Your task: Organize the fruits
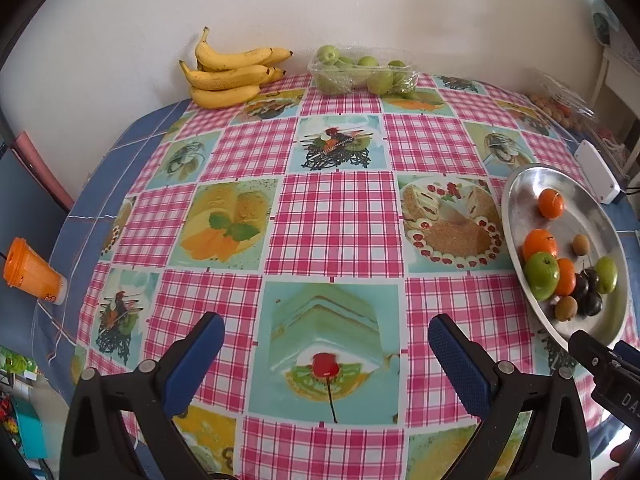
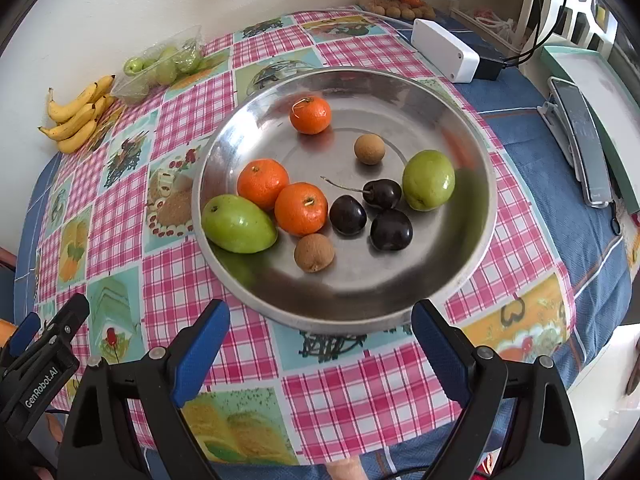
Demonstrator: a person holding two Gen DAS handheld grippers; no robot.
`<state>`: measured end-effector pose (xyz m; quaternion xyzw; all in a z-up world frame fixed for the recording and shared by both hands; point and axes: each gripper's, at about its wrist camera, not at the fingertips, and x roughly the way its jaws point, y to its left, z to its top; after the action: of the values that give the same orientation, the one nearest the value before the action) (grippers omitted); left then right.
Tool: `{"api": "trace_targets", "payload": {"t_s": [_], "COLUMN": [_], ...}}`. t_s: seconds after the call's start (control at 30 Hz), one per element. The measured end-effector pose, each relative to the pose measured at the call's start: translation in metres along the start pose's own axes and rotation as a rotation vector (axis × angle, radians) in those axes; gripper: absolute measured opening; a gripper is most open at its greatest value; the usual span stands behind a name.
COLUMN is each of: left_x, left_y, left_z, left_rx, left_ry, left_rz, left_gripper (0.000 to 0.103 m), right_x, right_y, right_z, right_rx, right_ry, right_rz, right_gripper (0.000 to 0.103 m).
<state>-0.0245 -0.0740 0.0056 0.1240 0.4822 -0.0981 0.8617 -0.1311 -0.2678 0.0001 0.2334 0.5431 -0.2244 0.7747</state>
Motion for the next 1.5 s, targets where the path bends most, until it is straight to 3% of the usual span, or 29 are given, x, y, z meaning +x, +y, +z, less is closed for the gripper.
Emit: {"api": "trace_targets", "payload": {"t_s": [0.4, 1.5], "left_x": [-0.021, -0.036], "left_y": [0.009, 0.018], "left_z": [-0.009, -0.015], "left_rx": [-0.006, -0.046], "left_ry": [-0.043, -0.028], "left_rz": [-0.016, -0.002], "left_gripper": [0.103, 0.103], "right_x": [-0.014, -0.035], "right_y": [-0.001, 0.006], "right_z": [-0.011, -0.014], "right_rx": [-0.013, -0.033], "right_ry": [-0.029, -0.071], "right_rz": [0.004, 0.006], "right_gripper": [0.093, 0.093]}}
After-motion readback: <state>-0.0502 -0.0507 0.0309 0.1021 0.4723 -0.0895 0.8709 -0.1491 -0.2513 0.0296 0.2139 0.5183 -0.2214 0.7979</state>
